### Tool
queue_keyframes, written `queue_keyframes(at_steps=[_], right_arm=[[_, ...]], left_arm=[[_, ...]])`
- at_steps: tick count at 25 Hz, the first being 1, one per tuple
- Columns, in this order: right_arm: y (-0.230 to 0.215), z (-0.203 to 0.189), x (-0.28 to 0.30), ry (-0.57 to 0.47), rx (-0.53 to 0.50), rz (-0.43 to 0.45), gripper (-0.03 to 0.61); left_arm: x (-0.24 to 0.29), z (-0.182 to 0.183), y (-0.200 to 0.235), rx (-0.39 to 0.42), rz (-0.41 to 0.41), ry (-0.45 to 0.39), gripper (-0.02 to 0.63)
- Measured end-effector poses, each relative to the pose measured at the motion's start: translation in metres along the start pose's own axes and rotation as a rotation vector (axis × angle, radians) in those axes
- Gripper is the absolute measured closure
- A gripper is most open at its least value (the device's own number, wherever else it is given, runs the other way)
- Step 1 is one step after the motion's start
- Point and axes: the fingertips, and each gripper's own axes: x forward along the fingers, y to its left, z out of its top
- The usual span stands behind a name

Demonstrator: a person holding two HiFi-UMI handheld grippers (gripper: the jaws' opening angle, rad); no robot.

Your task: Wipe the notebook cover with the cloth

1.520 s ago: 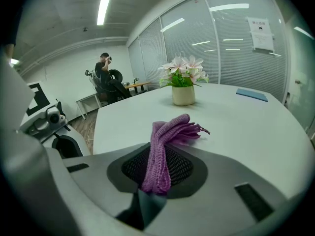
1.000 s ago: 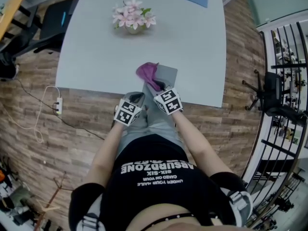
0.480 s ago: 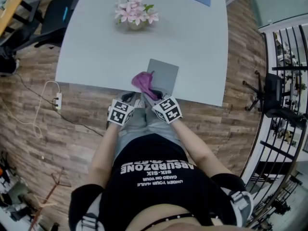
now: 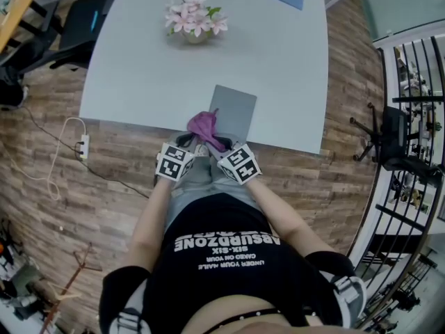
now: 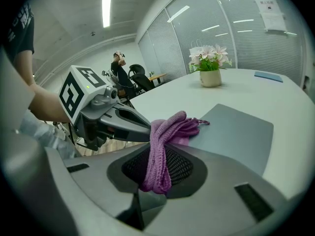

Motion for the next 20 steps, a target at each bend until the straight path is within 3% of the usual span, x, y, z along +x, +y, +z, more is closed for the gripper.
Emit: queue_keyframes(at_steps=[20], right_arm=[[-0.0059, -0.002, -0.0011, 0.009, 0.039, -0.005, 0.492]], left_arm=[[0.0084, 0.005, -0.0069, 0.04, -0.02, 0.03, 0.597]])
